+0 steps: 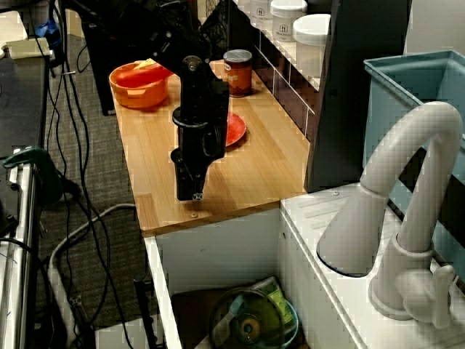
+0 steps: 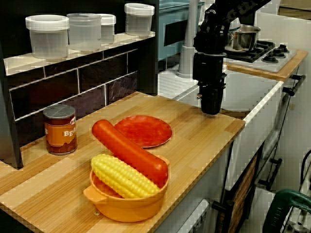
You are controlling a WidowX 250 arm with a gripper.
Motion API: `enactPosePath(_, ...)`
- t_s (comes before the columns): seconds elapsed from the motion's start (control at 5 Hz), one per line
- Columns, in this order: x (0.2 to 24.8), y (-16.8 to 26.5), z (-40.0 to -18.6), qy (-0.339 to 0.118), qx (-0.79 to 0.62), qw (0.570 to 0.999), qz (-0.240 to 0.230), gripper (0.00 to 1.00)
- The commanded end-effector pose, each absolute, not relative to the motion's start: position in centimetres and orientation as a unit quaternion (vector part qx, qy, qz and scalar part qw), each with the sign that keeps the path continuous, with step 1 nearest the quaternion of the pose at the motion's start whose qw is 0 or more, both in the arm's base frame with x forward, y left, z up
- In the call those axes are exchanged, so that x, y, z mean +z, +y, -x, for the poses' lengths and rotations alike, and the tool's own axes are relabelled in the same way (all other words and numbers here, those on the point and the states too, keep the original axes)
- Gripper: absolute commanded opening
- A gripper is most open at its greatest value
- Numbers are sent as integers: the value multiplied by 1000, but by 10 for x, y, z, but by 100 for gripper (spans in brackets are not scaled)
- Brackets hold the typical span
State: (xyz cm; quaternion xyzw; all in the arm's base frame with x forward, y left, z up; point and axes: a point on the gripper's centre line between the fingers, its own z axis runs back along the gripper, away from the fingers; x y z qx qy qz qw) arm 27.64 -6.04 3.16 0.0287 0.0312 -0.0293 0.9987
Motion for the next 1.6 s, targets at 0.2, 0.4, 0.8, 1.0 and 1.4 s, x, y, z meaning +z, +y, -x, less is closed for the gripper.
enactPosePath(0.2,57,-27,-291,-9,-14,1000,-14,0)
enactPosePath(0.4,63,-12,-290,-25,-6,1000,-16,0)
enactPosePath(0.8,77,27,-285,-61,-2,998,-29,0)
enactPosePath(1.0,81,41,-287,-68,2,997,-35,0)
enactPosePath(1.4,107,86,-289,-55,12,997,-47,73)
